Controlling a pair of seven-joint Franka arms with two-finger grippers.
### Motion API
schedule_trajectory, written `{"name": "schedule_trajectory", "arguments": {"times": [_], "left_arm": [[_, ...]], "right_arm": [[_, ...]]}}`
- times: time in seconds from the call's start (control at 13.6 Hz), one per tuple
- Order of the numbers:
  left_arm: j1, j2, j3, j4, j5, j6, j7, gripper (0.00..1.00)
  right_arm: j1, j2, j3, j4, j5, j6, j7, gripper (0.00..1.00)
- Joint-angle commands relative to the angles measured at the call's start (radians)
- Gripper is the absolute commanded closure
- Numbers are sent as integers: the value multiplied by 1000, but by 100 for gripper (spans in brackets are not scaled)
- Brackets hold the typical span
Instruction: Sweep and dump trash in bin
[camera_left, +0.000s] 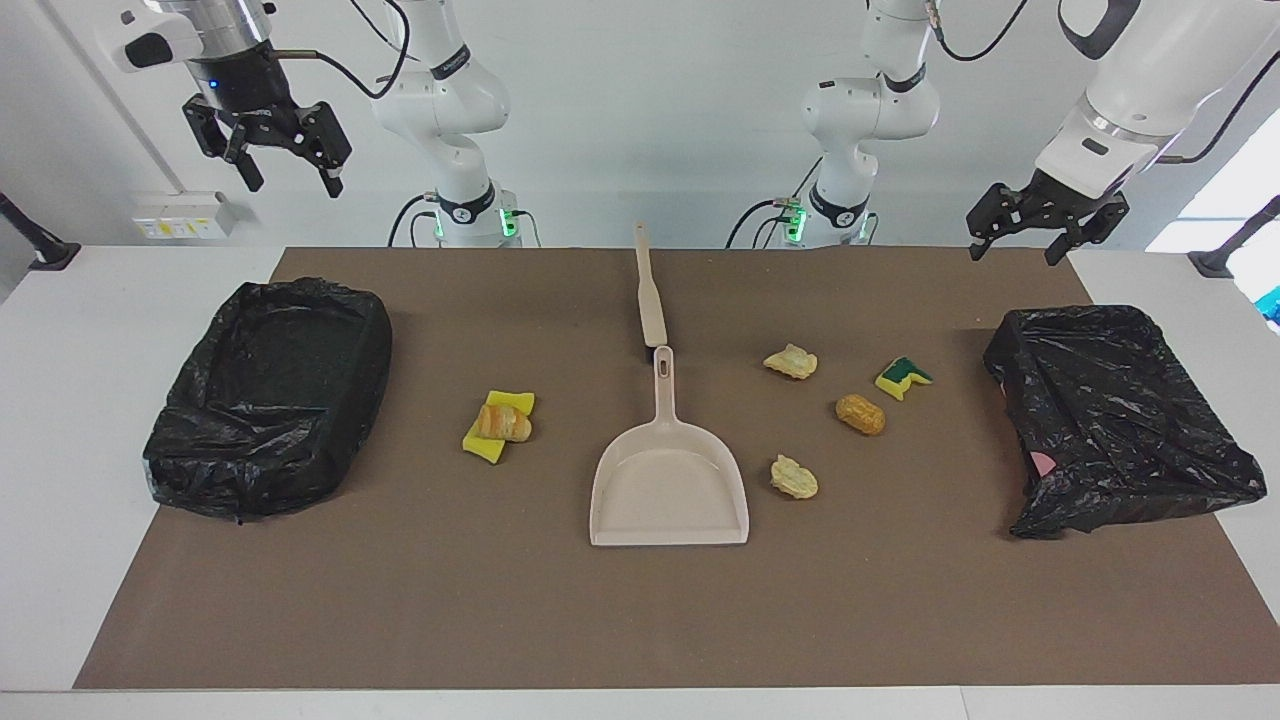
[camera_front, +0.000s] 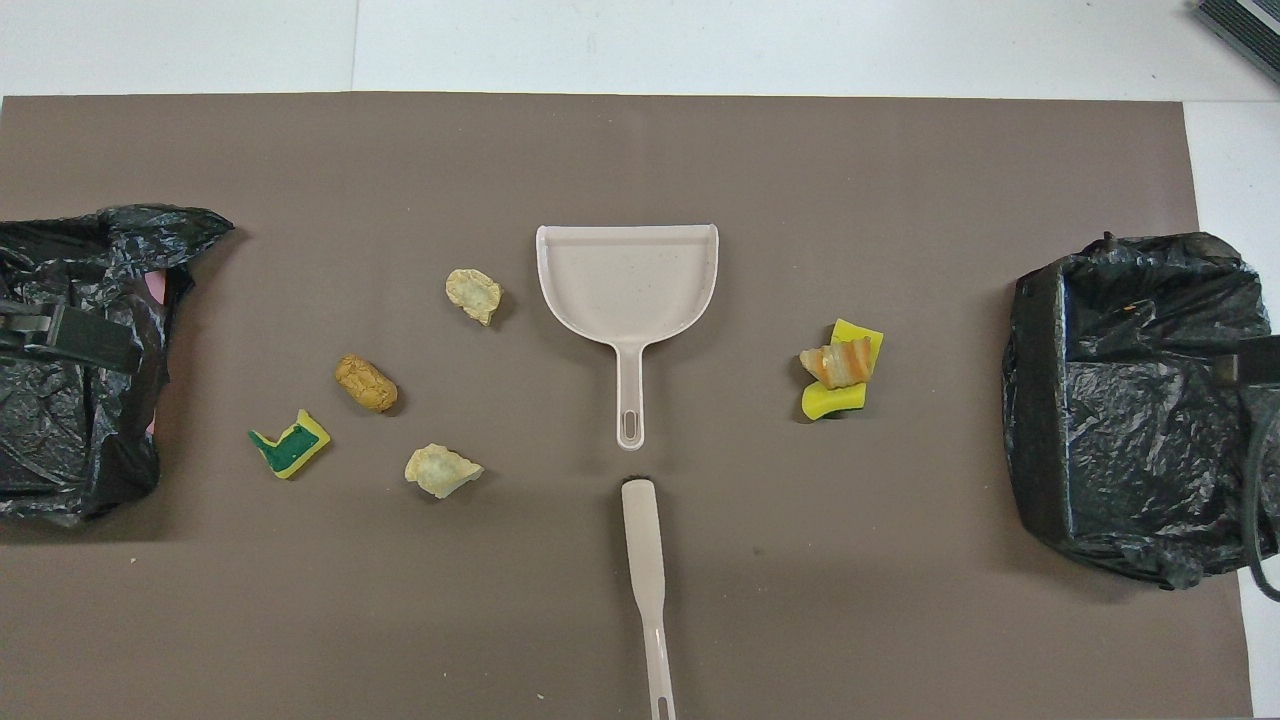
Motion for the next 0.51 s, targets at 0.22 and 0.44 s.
{"name": "schedule_trajectory", "arguments": {"times": [0.22, 0.44], "left_arm": [[14, -25, -10, -28, 8, 0, 20, 0], [6, -22, -10, -60, -36, 38, 72, 0]], "right_arm": [[-2, -9, 10, 6, 7, -24, -9, 0], [7, -39, 10, -15, 7, -113, -47, 0]]}}
